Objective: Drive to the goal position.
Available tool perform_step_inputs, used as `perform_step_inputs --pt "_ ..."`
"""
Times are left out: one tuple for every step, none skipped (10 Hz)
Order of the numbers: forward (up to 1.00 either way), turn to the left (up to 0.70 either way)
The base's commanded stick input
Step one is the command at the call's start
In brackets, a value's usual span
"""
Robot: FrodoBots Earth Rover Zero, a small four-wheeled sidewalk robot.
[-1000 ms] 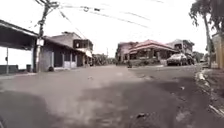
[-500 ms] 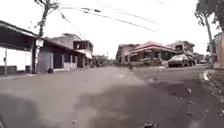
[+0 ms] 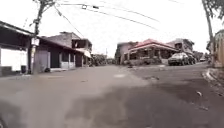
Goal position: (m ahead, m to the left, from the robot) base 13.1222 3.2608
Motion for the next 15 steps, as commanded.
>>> perform_step_inputs --pt "0.7 0.0" --pt "0.7 0.0" --pt "0.7 0.0" --pt "0.7 0.0" --pt "0.7 0.0" --pt "0.7 0.0" --pt "0.7 0.0" --pt "0.7 0.0" --pt "0.7 0.0" --pt "0.7 0.0" --pt "0.7 0.0" --pt "0.7 0.0" --pt "0.7 0.0" --pt "0.7 0.0" --pt "0.7 0.0"
